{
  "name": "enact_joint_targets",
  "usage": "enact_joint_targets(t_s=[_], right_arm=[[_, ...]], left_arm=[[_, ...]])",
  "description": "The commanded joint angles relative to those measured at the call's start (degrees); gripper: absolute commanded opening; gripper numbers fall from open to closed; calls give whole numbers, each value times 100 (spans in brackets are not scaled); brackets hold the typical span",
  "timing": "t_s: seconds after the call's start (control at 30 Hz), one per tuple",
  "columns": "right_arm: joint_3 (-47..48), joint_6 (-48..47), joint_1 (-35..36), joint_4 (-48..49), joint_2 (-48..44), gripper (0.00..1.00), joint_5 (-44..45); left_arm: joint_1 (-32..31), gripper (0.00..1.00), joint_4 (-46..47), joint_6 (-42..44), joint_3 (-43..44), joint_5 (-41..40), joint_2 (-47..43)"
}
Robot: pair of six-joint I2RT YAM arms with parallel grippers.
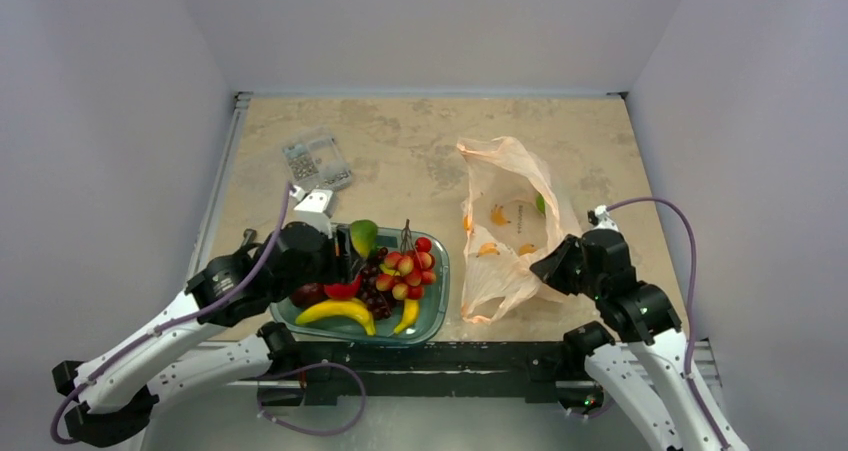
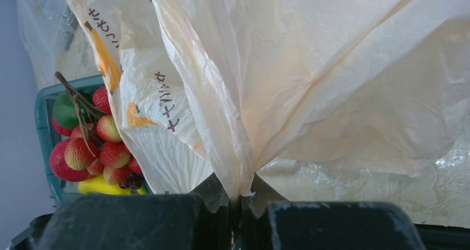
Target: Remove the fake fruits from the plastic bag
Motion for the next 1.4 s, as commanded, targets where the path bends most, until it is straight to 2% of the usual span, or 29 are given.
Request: enact_joint_targets(t_s=[0.0,0.07,0.23,0.6,0.7,0.9,1.0,1.07,1.2,1.37], right_arm=[[75,-335,7,222,86,0,-81],[85,-409,7,206,155,0,-122],[79,-440,9,234,169,0,-204],[68,-425,6,222,90,0,-256],[68,-431,9,250,127,0,-273],[28,-466,13,344,193,0,-281],[-17,-470,10,368,226,0,-317],[-36,-479,10,376,237,0,-330],[-42,-497,6,380,250,0,-341],[-47,-626,4,552,371,0,-505]], left_arm=[[41,1,-1402,-300,-307,-2355,-319],[38,3,-1572,-403,-420,-2768,-374],[54,18,-1631,-777,-641,-3286,-101],[104,33,-1471,-1151,-835,-3462,912],[100,42,-1434,-1213,-858,-3367,896],[100,79,-1444,-1299,-890,-3233,727],[100,91,-1508,-1295,-873,-3285,678],[100,95,-1579,-1278,-803,-3341,662],[100,96,-1539,-960,-578,-3250,578],[100,96,-1009,-204,-231,-2464,391]])
